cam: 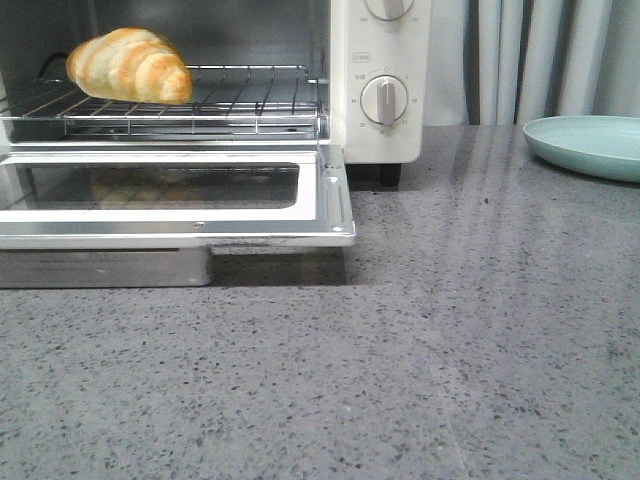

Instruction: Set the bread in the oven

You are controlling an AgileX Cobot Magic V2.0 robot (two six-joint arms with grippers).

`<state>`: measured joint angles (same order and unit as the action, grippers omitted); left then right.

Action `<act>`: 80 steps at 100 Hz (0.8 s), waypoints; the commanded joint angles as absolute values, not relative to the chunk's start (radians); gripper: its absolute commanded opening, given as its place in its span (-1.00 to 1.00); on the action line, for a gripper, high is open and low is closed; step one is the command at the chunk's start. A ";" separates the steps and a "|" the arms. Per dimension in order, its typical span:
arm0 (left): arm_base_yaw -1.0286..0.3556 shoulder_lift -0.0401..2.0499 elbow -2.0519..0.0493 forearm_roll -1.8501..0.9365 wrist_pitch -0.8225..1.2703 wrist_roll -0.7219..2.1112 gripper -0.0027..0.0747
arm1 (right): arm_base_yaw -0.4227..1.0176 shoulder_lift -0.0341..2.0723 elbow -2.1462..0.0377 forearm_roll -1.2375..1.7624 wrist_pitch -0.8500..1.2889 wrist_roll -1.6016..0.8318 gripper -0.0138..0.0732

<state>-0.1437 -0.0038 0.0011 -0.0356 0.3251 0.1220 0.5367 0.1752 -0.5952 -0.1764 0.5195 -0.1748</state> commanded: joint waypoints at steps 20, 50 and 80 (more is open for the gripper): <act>-0.141 -0.031 0.023 -0.046 0.249 0.113 -0.99 | 0.528 0.188 -0.587 -0.214 0.465 -0.181 -0.79; -0.141 -0.031 0.023 -0.046 0.249 0.113 -0.99 | 0.305 0.188 -0.225 -0.158 -0.119 -0.096 -0.79; -0.141 -0.031 0.023 -0.046 0.249 0.113 -0.99 | 0.127 0.157 -0.007 -0.116 -0.167 -0.096 -0.79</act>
<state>-0.1437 -0.0038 0.0011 -0.0356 0.3251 0.1220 0.1499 0.1678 -0.0103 -0.1292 -0.0722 -0.0996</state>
